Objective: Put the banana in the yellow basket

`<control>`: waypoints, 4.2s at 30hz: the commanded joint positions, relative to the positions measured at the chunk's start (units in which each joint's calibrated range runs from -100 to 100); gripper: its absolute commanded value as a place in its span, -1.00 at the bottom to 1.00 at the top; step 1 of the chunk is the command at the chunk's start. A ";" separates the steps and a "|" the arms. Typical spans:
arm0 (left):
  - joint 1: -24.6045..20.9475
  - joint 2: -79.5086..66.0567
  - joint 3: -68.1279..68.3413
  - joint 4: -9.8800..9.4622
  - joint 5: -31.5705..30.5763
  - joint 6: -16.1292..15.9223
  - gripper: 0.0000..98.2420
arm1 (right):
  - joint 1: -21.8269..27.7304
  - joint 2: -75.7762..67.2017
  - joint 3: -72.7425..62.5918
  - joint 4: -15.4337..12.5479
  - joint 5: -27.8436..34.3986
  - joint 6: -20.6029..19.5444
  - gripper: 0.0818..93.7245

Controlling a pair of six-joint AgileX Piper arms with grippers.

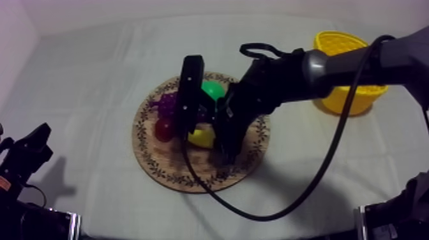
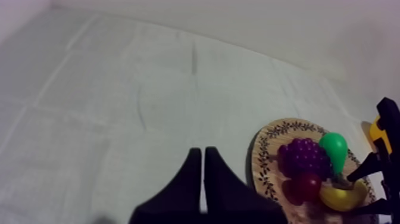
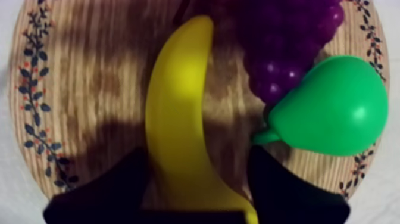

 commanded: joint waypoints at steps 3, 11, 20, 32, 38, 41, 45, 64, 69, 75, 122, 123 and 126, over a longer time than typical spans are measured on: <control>0.01 0.00 -0.03 0.04 -0.03 0.01 -1.00 | 0.22 0.20 -0.08 -1.96 -0.44 2.56 -0.21; 0.01 0.00 -0.03 0.04 -0.03 0.01 -1.00 | -0.11 0.31 0.75 -3.56 -1.14 3.83 -0.46; 0.01 0.00 -0.03 0.04 -0.03 -0.01 -1.00 | -2.15 -4.56 -0.61 1.08 6.57 -2.89 -0.53; 0.01 0.00 -0.03 0.04 -0.03 -0.02 -1.00 | -0.13 -17.38 -6.80 1.88 23.15 -6.56 -0.56; 0.01 0.00 -0.03 0.04 -0.03 0.02 -1.00 | 7.04 -20.57 -11.06 2.40 28.14 -6.92 -0.56; 0.01 0.00 -0.03 0.04 -0.03 -0.01 -1.00 | 11.61 -21.79 -12.49 2.81 29.32 -6.68 -0.55; 0.01 0.00 -0.03 0.04 -0.03 0.00 -1.00 | 17.89 -22.75 -13.66 3.11 30.13 -5.93 -0.55; 0.01 0.00 -0.03 0.04 -0.03 0.01 -1.00 | 32.75 -23.67 -5.21 2.91 27.73 -5.16 -0.54; 0.01 0.00 -0.03 0.04 -0.03 0.01 -1.00 | 34.28 -23.69 -0.38 2.33 25.12 -5.02 -0.54; 0.01 0.00 -0.03 0.04 -0.03 0.01 -1.00 | 35.10 -23.00 3.71 1.10 22.18 -5.11 -0.50; 0.01 0.00 -0.03 0.04 -0.03 0.01 -1.00 | 35.38 -74.74 47.10 6.82 0.27 -20.69 -0.99; 0.01 0.00 -0.03 0.04 -0.03 0.01 -1.00 | 35.51 -77.36 49.24 6.53 -0.48 -20.74 -0.99; 0.01 0.00 -0.03 0.04 -0.03 -0.01 -1.00 | 36.39 -84.41 54.57 4.74 -1.96 -20.35 -0.99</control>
